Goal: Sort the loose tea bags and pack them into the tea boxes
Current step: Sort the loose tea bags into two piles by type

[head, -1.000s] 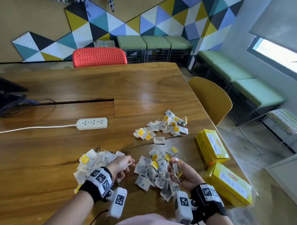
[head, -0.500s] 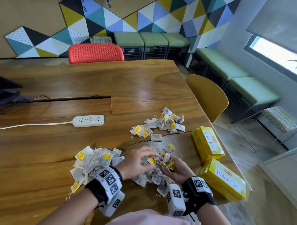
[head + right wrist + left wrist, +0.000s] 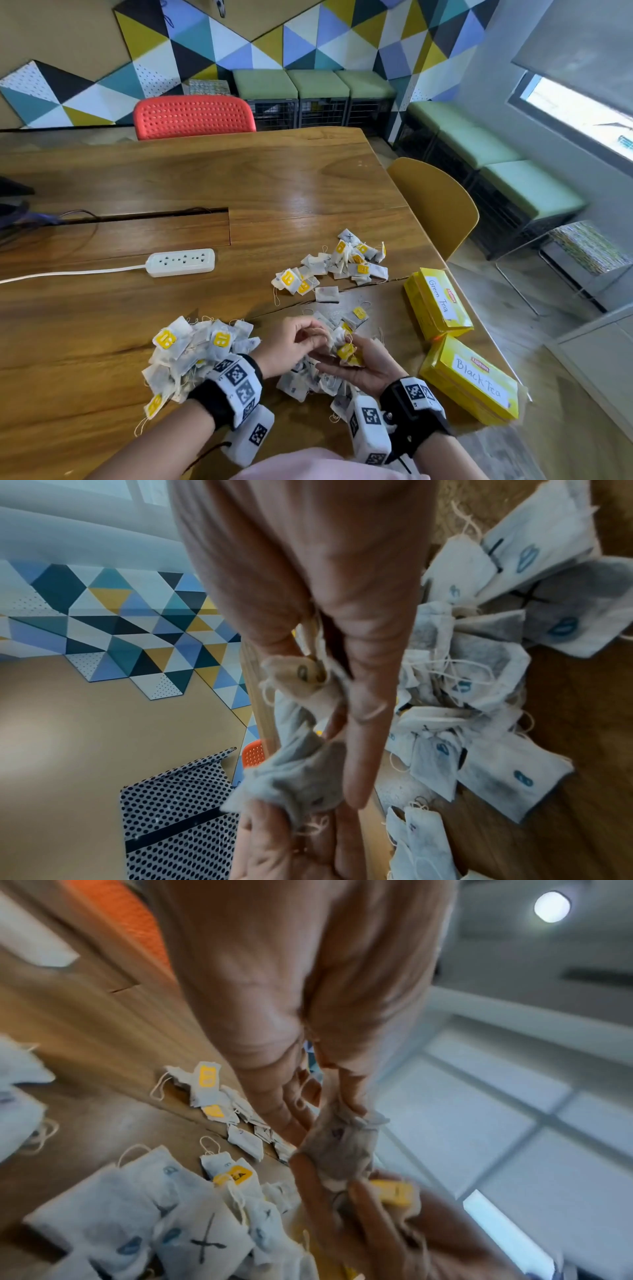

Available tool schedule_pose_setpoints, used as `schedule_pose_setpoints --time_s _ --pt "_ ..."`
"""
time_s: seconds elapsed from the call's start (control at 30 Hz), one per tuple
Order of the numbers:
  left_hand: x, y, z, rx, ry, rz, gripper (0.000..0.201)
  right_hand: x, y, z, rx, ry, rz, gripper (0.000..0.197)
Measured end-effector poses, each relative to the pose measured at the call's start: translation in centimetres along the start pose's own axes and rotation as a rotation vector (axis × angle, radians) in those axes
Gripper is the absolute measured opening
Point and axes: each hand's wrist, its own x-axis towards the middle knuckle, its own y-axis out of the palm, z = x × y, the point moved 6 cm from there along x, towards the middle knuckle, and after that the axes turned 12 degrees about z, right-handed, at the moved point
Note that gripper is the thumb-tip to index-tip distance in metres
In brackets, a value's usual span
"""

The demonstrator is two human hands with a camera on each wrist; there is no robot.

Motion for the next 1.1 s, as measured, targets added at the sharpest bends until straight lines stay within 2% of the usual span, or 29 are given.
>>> schedule_pose_setpoints --time_s 0.17,0.23,0.37,0.4,0.47,0.57,0.7,0.83,0.93,1.1 --pt "-1.4 -0.8 2.5 -0.551 -0.189 -0.094 0.013 0.3 -0.6 -0.4 -0.074 0.017 -0.014 0.039" --pt "-1.9 -1.3 2.6 -0.648 -0.21 -0.165 0.012 0.3 -0.6 -0.6 -0.095 0.016 -0.011 0.041" --pt "-2.7 -2.1 2.8 -0.819 -0.253 -0.289 0.011 0.2 0.4 -0.8 -0.202 0.047 0.012 0.024" --pt "-2.9 -2.3 2.9 -0.843 -0.266 -0.316 0.012 0.4 0.7 -0.9 -0.239 0.066 0.025 0.025" --pt "-3.3 -2.7 3.0 -0.858 -0.29 -0.361 0.014 0.4 1.3 -1.0 -0.293 0.095 0.033 0.029" --pt "-3.7 -2.7 2.8 -0.83 -0.336 -0.371 0.015 0.7 2.5 -1.2 -0.378 0.111 0.021 0.025" --pt "-3.5 -2.1 1.7 -0.834 -0.344 -0.235 0.016 2.0 2.8 -0.5 -0.585 0.0 -0.062 0.055" --pt "-4.0 -2.5 1.6 -0.742 -0.28 -0.222 0.046 2.3 3.5 -0.2 -0.541 -0.063 -0.03 0.035" --pt "-4.4 -3.2 2.0 -0.743 -0.28 -0.285 0.046 1.9 3.9 -0.2 -0.501 -0.065 0.026 0.021" --pt "-4.6 -3.5 2.3 -0.721 -0.3 -0.317 0.044 1.8 3.6 -0.5 -0.475 -0.073 0.018 0.019"
